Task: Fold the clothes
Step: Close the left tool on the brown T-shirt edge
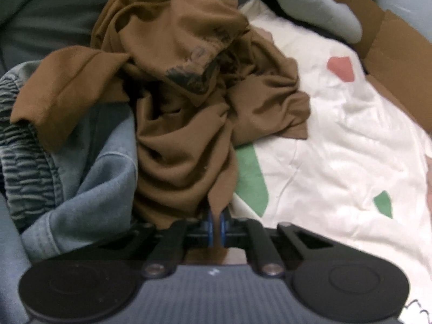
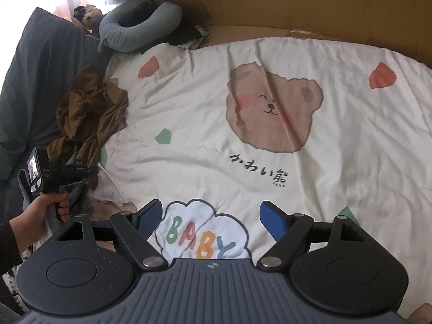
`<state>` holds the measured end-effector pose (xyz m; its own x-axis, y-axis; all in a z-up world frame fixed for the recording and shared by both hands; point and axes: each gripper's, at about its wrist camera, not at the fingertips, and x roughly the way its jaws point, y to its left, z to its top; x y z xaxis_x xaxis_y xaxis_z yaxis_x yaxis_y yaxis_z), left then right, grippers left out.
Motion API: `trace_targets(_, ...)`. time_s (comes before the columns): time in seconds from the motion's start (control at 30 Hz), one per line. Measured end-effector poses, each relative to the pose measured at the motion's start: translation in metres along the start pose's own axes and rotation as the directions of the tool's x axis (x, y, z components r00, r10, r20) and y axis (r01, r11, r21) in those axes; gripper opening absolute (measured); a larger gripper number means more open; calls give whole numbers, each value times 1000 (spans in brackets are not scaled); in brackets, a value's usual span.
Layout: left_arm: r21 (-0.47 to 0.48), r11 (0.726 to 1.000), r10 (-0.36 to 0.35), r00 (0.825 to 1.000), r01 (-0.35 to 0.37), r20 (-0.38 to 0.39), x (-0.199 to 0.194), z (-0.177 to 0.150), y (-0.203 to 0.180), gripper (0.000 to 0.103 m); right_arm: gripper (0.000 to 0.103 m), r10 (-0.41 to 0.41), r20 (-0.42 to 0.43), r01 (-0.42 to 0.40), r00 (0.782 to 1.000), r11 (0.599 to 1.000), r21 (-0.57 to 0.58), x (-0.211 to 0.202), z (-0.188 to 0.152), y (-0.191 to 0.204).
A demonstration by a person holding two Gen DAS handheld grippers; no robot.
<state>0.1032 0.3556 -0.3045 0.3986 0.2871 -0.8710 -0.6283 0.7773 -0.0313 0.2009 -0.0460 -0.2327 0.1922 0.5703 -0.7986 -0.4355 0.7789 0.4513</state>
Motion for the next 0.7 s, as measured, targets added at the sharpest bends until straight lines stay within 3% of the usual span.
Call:
trace_targets(0.27, -24, 993, -112, 992, 113, 65, -44, 1, -14, 4, 74, 11, 13, -11, 1000, 1000, -13, -3, 1, 7)
trace_targets(0.43, -13, 987, -159, 985, 160, 73, -67, -4, -25, 4, 73, 33, 23, -34, 999, 999, 6, -5, -1, 4)
trace_targets(0.53, -4, 982, -190, 979, 191, 74, -78, -7, -36, 4, 67, 57, 18, -57, 998, 998, 1, -7, -1, 6)
trace_targets(0.7, 7, 965, -263, 962, 263, 75, -110, -21, -49, 4, 67, 88, 25, -88, 996, 996, 2, -12, -1, 12)
